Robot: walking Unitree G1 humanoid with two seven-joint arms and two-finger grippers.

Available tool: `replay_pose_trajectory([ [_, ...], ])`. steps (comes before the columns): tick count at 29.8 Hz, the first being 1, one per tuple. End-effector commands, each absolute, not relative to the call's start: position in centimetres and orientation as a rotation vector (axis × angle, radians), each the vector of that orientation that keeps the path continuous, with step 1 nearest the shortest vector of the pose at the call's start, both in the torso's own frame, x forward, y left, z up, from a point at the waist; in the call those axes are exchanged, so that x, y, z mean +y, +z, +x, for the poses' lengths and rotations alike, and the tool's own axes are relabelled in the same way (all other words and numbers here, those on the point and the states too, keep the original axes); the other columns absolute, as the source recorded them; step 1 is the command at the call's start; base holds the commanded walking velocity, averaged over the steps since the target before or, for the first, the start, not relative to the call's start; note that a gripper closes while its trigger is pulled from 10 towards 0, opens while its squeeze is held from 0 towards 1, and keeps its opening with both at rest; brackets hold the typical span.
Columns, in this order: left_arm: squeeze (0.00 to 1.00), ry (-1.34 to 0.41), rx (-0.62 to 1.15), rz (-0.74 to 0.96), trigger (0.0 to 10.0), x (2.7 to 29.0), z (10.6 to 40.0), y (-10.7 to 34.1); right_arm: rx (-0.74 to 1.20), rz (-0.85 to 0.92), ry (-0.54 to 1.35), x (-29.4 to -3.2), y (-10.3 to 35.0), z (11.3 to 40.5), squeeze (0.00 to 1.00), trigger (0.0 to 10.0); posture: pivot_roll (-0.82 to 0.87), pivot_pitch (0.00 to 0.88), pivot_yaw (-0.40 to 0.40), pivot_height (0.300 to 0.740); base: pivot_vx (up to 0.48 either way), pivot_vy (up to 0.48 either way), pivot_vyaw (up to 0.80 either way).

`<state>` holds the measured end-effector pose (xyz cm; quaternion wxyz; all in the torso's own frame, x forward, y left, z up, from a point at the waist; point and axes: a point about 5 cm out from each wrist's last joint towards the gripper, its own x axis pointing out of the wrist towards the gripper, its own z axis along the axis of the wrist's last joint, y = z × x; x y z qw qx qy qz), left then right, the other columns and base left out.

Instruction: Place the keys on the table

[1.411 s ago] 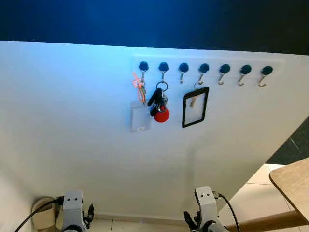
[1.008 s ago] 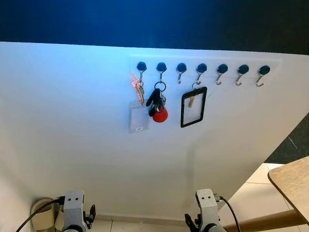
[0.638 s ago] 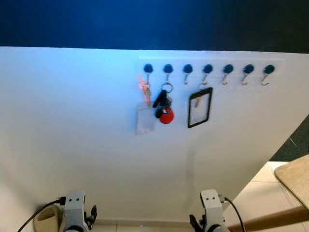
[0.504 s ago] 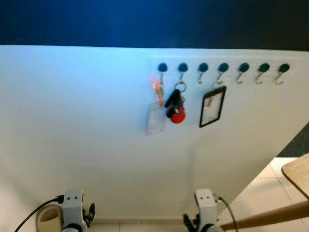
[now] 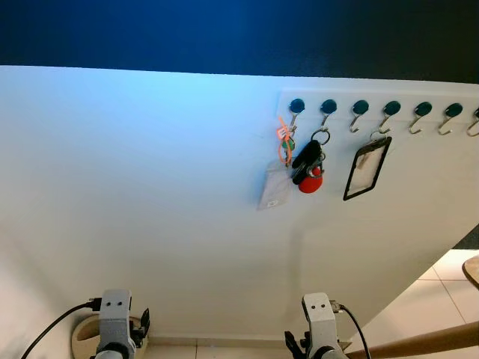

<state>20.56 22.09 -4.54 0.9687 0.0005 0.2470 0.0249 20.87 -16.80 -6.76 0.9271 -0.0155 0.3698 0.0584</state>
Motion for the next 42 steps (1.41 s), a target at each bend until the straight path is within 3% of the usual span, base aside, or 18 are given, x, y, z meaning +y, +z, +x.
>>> replay_pose_trajectory([
  [1,0.0,0.037,0.508,0.013,10.0,22.0,20.1,-4.8,0.768,-0.034,0.114,-16.9,-6.9,20.7,0.0,10.0,0.07,0.055,-0.007,0.74,0.0,-0.48,0.0],
  [42,0.0,0.152,0.546,-0.003,10.0,23.0,19.1,-5.4,0.776,-0.06,0.07,-18.5,-7.1,20.0,0.0,10.0,0.06,0.039,-0.035,0.74,0.0,-0.012,0.0],
])
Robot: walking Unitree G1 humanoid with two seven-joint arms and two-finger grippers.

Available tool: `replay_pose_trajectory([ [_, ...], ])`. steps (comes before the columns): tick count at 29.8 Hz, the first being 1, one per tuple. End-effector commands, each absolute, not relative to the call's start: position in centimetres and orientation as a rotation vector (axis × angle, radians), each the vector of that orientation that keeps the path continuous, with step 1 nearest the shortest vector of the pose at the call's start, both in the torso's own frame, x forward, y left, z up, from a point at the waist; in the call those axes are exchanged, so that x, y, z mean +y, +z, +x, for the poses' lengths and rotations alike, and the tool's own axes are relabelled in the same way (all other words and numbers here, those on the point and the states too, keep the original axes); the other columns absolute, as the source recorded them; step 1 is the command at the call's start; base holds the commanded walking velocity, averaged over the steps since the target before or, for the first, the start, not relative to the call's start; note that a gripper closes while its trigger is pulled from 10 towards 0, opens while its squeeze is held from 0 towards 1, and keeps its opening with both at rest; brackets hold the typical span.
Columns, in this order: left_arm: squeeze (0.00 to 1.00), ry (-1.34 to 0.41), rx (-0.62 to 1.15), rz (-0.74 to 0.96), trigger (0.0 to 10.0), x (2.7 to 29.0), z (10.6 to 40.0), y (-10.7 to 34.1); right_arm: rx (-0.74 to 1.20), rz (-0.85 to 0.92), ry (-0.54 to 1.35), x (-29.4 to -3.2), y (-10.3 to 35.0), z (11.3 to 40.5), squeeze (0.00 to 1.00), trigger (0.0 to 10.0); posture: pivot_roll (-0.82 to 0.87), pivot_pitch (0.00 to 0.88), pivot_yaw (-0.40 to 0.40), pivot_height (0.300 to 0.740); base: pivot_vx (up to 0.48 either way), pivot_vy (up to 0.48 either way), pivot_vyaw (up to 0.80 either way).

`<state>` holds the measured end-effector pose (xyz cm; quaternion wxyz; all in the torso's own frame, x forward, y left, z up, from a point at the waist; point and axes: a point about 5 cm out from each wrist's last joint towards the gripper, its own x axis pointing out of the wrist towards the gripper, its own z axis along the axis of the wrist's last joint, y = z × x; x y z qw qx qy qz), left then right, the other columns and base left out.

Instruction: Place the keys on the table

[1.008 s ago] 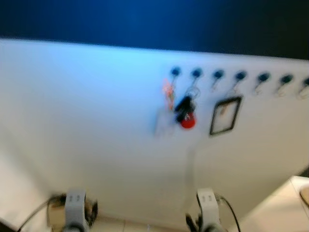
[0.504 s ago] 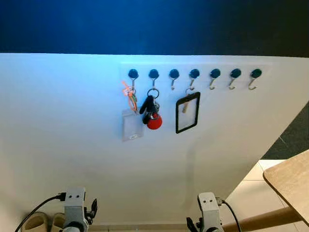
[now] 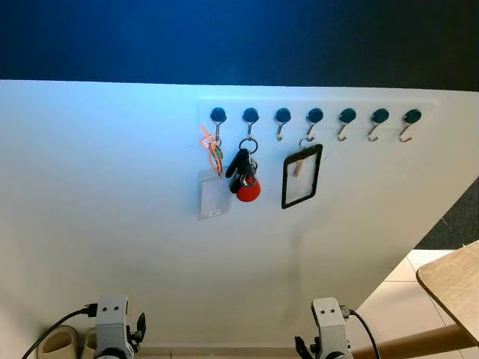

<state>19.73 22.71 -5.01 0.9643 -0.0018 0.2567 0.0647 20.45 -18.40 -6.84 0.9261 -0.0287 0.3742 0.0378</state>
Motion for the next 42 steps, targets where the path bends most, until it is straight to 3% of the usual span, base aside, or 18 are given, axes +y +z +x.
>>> replay_pose_trajectory([
  [1,0.0,0.152,0.546,-0.003,10.0,23.0,19.1,-5.4,0.776,-0.06,0.07,-18.5,-7.1,20.0,0.0,10.0,0.06,0.039,-0.035,0.74,0.0,0.0,0.0],
  [7,0.0,0.139,0.548,-0.001,10.0,22.1,19.4,-5.5,0.763,-0.066,0.037,-19.6,-6.8,20.3,0.0,10.0,0.04,0.044,-0.031,0.74,0.0,0.0,0.0],
  [12,0.0,0.057,0.547,0.015,10.0,20.5,20.4,-5.3,0.745,-0.052,-0.076,-22.7,-6.2,20.0,0.0,10.0,-0.01,0.065,-0.029,0.74,0.0,0.0,0.0],
  [20,0.0,0.013,0.559,0.037,10.0,20.0,20.7,-5.4,0.732,-0.041,-0.111,-24.1,-6.0,19.6,0.0,10.0,-0.02,0.065,-0.023,0.74,0.0,0.0,0.0],
  [25,0.0,0.104,0.566,0.035,10.0,21.6,19.8,-5.5,0.747,-0.091,-0.07,-22.8,-6.6,19.2,0.0,10.0,-0.01,0.026,-0.058,0.74,0.0,0.0,0.0],
  [30,0.0,0.119,0.539,0.002,10.0,21.5,19.1,-5.6,0.729,-0.174,0.03,-21.7,-6.6,19.3,0.0,10.0,0.0,0.019,-0.073,0.74,0.0,0.0,0.0],
  [33,0.0,0.069,0.496,0.015,10.0,20.9,19.2,-5.3,0.698,-0.194,0.06,-21.2,-6.4,19.6,0.0,10.0,0.02,0.0,-0.08,0.74,0.0,0.0,0.0],
  [36,0.0,-0.137,0.305,0.01,10.0,19.2,19.9,-3.4,0.566,-0.193,0.237,-18.2,-5.3,21.2,0.0,10.0,0.02,0.0,-0.065,0.74,0.0,0.0,0.0],
  [42,0.0,-0.345,0.126,0.033,10.0,17.9,20.5,-0.5,0.426,-0.196,0.35,-17.0,-4.1,21.7,0.0,10.0,0.04,0.0,-0.061,0.74,0.0,0.0,0.0],
])
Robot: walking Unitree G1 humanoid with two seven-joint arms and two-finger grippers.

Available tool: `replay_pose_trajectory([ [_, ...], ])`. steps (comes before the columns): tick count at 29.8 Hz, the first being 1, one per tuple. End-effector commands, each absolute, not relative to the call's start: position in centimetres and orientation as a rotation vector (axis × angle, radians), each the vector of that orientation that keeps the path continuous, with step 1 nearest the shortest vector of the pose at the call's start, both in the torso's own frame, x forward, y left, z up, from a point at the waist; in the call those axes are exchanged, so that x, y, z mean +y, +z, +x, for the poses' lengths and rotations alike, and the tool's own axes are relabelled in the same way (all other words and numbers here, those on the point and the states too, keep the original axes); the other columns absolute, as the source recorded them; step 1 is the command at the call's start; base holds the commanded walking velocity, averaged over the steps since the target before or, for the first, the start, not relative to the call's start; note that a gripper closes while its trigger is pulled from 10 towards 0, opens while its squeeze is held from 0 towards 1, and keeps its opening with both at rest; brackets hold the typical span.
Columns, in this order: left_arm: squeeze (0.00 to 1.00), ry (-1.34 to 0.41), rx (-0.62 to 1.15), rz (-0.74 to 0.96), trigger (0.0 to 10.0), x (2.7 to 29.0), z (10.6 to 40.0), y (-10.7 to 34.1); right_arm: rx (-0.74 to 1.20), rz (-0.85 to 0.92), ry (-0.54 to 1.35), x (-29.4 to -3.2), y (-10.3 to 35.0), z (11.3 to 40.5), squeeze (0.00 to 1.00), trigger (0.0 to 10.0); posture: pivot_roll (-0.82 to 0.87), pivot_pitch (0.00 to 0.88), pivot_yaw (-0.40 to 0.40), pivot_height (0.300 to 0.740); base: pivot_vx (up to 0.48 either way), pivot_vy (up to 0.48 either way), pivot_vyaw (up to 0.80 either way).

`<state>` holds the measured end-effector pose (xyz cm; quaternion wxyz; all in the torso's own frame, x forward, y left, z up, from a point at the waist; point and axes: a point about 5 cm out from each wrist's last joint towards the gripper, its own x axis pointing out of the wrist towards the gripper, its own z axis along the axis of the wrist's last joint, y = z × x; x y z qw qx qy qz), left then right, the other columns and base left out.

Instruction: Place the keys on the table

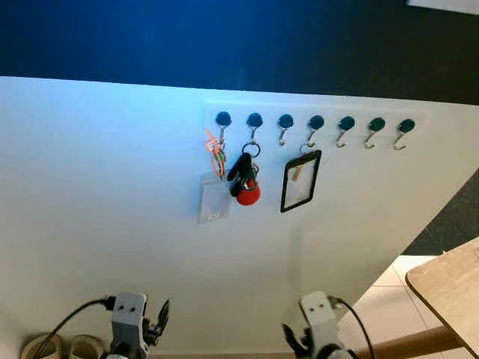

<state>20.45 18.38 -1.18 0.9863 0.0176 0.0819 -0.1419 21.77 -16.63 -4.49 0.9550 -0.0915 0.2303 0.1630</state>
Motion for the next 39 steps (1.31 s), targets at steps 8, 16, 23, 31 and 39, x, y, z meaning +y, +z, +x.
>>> replay_pose_trajectory([
  [8,0.0,-0.495,-0.107,0.083,10.0,16.4,22.0,4.9,0.026,-0.087,0.333,-17.3,0.6,22.6,0.0,10.0,0.06,0.0,-0.037,0.74,0.0,0.0,0.0],
  [16,0.0,-0.641,-0.189,0.09,10.0,15.1,22.2,7.7,-0.261,-0.055,0.418,-16.0,5.8,22.9,0.02,10.0,0.06,0.0,-0.014,0.74,0.0,0.0,0.0],
  [23,0.0,-0.676,-0.304,0.067,10.0,13.9,23.1,12.1,-0.564,-0.021,0.353,-15.2,12.9,23.8,0.01,10.0,0.05,0.035,-0.004,0.74,0.0,0.0,0.0],
  [31,0.0,-0.692,-0.319,0.042,10.0,13.2,23.5,13.2,-0.705,0.025,0.279,-15.1,16.9,25.1,0.3,10.0,0.04,0.049,-0.009,0.74,0.0,0.0,0.0],
  [39,0.0,-0.714,-0.37,0.006,10.0,11.8,23.8,15.4,-0.72,0.047,0.301,-14.6,18.7,25.6,1.0,10.0,0.03,0.053,-0.01,0.74,0.0,0.0,0.0],
])
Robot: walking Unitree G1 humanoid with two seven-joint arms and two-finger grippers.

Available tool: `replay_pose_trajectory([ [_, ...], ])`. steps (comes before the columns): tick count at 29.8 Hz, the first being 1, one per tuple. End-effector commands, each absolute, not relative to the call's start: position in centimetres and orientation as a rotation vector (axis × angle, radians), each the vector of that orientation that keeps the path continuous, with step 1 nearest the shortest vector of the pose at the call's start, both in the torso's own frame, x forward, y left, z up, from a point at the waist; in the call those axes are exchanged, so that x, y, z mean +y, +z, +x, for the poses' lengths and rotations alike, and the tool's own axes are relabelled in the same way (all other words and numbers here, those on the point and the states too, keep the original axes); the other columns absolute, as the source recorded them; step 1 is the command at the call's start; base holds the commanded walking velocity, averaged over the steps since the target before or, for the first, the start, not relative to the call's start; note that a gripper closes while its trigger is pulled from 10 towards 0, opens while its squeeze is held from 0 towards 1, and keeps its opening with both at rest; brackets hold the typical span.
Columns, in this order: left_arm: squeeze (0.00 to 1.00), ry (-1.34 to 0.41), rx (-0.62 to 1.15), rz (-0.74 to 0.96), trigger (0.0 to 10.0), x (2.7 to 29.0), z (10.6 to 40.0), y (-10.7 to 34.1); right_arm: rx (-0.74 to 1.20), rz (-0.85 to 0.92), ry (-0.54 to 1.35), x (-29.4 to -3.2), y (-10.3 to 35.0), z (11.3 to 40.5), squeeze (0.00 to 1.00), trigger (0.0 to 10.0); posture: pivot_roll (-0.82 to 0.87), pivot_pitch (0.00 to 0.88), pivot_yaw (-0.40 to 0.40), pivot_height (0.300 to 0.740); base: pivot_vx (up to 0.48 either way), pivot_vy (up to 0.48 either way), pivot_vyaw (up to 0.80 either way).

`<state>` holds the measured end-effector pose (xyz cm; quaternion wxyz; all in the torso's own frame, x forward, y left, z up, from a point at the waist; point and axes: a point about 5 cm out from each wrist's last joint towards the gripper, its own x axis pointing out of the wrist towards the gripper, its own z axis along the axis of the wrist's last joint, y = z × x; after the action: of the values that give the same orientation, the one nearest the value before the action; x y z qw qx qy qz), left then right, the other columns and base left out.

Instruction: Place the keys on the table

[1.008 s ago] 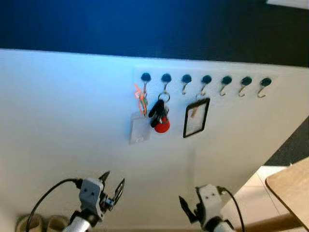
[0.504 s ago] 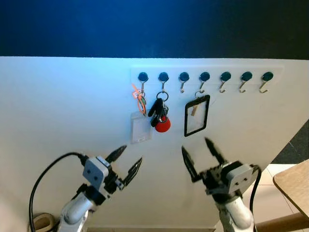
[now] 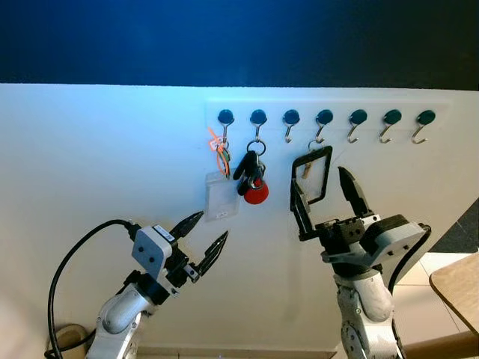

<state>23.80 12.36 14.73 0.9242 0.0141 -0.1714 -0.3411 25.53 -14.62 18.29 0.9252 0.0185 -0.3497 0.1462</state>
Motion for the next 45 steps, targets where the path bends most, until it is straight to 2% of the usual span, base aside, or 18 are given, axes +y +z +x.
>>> replay_pose_trajectory([
  [1,0.0,-0.728,-0.38,0.005,10.0,11.5,23.9,15.8,-0.72,0.046,0.295,-14.5,18.9,25.6,1.0,10.0,0.02,0.054,-0.01,0.74,0.0,0.0,0.0],
  [2,0.0,-0.737,-0.386,0.006,10.0,11.3,23.9,16.0,-0.721,0.045,0.291,-14.5,19.0,25.6,1.0,10.0,0.02,0.054,-0.01,0.74,0.0,0.0,0.0],
  [3,0.0,-0.743,-0.387,0.006,10.0,11.2,23.9,16.2,-0.72,0.045,0.287,-14.5,19.2,25.6,0.41,10.0,0.02,0.054,-0.009,0.74,0.0,0.0,0.0],
  [5,0.0,-0.747,-0.387,0.005,10.0,11.1,23.9,16.3,-0.718,0.044,0.285,-14.4,19.3,25.6,0.41,10.0,0.02,0.056,-0.006,0.74,0.0,0.0,0.0],
  [6,0.0,-0.748,-0.386,0.004,10.0,11.1,24.0,16.3,-0.718,0.043,0.281,-14.5,19.4,25.5,0.0,10.0,0.02,0.057,-0.006,0.74,0.0,0.0,0.0],
  [16,0.0,-0.806,-0.381,-0.011,10.0,10.1,23.6,16.8,-0.721,0.02,0.235,-15.1,20.0,25.5,0.0,10.0,0.01,0.065,-0.002,0.74,0.0,0.0,0.0],
  [30,0.0,-0.827,-0.367,0.005,10.0,9.6,23.3,17.1,-0.782,-0.001,0.341,-13.5,22.6,25.5,0.0,10.0,0.02,0.074,-0.008,0.74,0.0,0.0,0.0],
  [45,0.0,-0.837,-0.367,0.013,10.0,9.6,23.1,17.3,-0.75,-0.001,0.358,-13.1,21.8,24.6,0.0,10.0,0.02,0.078,-0.006,0.74,0.0,0.0,0.0],
])
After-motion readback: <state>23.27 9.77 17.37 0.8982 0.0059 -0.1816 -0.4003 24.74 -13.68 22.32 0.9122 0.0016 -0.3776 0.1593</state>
